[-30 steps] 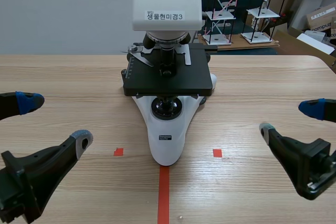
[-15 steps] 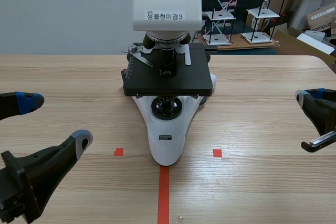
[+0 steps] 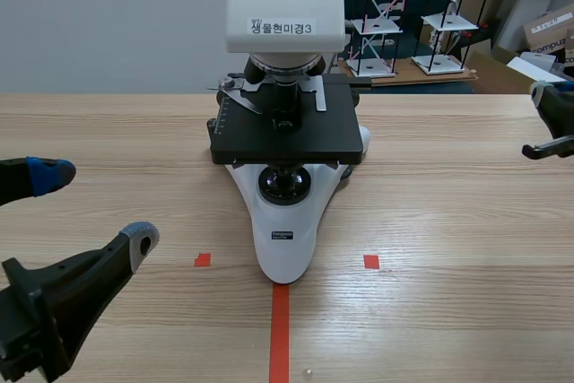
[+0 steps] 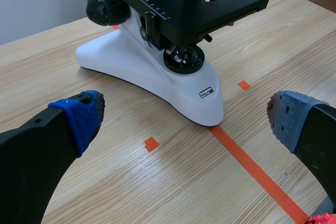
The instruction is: Point at the fine focus knob
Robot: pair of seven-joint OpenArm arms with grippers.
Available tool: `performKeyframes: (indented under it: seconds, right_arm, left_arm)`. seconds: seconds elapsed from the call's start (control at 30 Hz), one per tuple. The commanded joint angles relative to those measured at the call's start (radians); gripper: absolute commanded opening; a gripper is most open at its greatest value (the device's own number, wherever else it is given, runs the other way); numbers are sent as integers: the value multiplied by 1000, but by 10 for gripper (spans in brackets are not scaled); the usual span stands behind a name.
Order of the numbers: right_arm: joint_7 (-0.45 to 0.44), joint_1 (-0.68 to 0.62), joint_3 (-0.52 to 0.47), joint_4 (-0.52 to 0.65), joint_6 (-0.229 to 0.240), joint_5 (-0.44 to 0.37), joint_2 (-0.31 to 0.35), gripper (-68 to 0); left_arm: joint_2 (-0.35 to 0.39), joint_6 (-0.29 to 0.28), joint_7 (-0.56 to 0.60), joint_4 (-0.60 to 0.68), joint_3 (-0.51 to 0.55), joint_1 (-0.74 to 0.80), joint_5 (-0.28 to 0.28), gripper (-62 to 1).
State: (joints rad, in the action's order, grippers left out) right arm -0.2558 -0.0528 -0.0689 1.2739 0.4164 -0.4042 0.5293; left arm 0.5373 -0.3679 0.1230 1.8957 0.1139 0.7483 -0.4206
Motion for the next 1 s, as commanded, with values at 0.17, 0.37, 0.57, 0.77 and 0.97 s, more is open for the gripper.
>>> performKeyframes:
  seconds: [0.17,0.37,0.57,0.77,0.97]
  right_arm:
    - [-17,172,140,-94,4,0,16,-667]
    - [-17,283,260,-180,4,0,13,-667]
    - [-24,351,341,-232,5,-1,8,-667]
    - [-27,385,391,-251,12,0,-2,-667]
    - [-26,403,446,-255,19,0,-9,-667]
  left_arm:
    - [-5,-1,11,22,8,-1,-9,14]
    - [-5,-1,11,22,8,-1,-9,14]
    - [-5,-1,11,22,8,-1,-9,14]
    - [-5,-1,11,22,8,-1,-9,14]
    - [-5,-1,11,22,8,-1,-9,14]
